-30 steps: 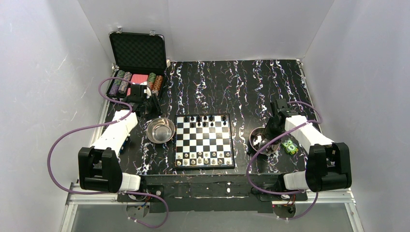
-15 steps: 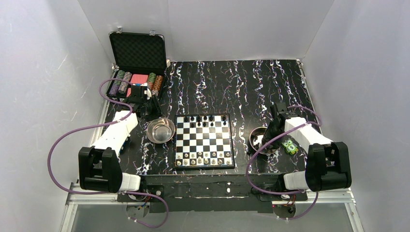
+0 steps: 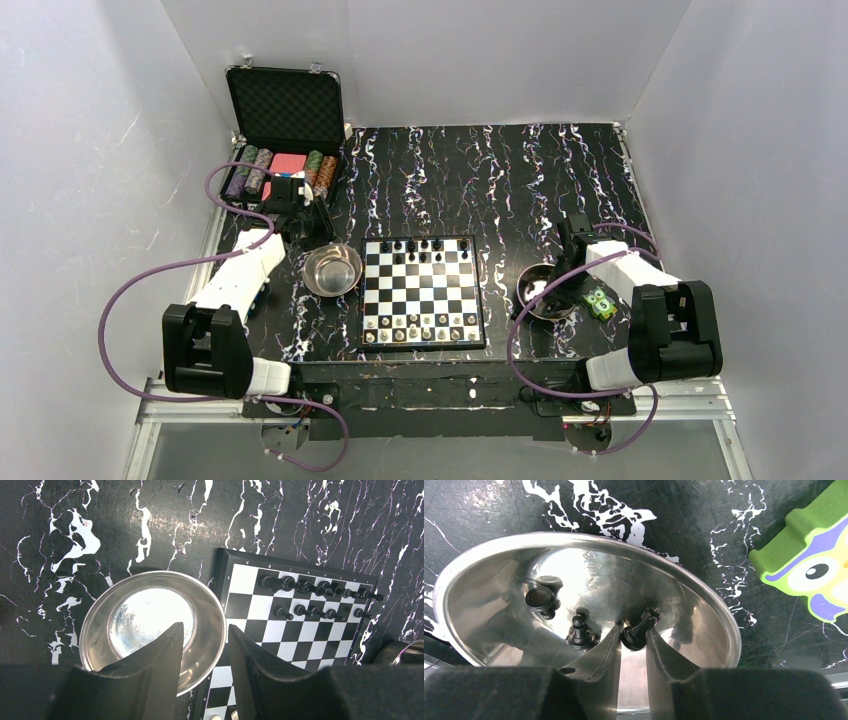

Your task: Set up the chess pieces on the board

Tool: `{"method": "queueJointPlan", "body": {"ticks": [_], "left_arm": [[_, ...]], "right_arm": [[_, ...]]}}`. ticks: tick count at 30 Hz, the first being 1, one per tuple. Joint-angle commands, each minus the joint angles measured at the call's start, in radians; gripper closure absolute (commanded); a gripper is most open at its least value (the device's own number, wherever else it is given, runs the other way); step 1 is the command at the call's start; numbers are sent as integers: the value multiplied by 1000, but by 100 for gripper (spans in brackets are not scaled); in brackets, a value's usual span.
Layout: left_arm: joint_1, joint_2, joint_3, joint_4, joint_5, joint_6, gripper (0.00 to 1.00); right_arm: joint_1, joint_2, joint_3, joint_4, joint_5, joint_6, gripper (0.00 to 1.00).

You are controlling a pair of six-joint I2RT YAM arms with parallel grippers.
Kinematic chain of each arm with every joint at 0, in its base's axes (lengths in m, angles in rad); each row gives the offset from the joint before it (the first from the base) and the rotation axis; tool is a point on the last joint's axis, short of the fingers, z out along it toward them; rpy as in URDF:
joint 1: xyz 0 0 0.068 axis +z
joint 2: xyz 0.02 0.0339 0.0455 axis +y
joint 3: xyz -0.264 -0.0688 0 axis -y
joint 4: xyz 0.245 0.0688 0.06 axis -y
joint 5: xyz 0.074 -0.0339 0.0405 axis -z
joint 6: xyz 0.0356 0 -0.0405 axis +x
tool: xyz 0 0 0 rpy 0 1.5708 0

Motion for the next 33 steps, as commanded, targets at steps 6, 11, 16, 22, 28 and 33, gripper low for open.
{"method": "queueJointPlan", "body": {"ticks": [6,11,16,22,28,33], "left_arm": [[5,-17,1,8,9,2,63],[5,-12,12,5,10,4,63],[5,-9,19,5,20,1,63],[5,-31,19,13,31,-1,63],[5,-45,49,0,67,-2,63],[4,-77,114,-30,107,-13,62]], "right_arm": [[-7,-27,5,47,-2,-3,79],[-7,-97,17,62,-17,-30,81],[-8,-151,20,68,-31,-47,82],[-7,-214,-5,96,-57,-73,85],[-6,-320,-39,170,-192,-142,92],[83,-428,-20,248,-333,-230,95]]}}
